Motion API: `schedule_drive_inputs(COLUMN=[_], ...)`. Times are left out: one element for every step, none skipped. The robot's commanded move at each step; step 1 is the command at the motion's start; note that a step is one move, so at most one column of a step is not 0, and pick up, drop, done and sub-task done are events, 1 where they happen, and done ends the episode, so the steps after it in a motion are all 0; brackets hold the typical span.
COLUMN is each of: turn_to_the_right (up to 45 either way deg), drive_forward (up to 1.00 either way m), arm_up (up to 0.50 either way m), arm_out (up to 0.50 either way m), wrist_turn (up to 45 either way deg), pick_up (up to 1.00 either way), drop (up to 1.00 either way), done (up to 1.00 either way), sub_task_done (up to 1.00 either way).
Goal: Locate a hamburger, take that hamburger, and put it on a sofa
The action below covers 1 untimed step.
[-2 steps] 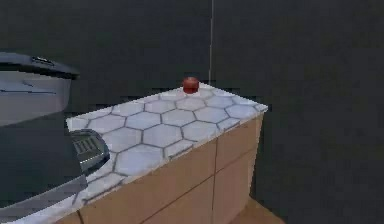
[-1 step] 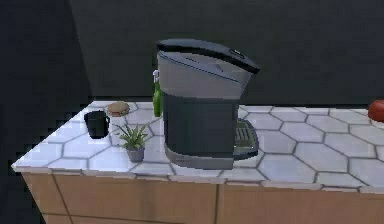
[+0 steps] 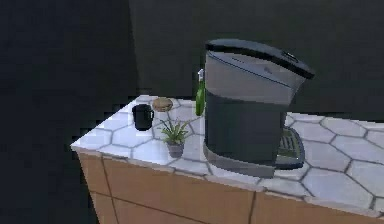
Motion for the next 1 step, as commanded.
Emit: schedule_drive_inputs(turn_to_the_right=[0.0], drive_forward=[0.3], arm_up=[0.0], arm_out=[0.0], wrist_turn=[0.0], pick_up=[0.0], drop=[0.0], done=[0.0], sub_task_done=[0.0])
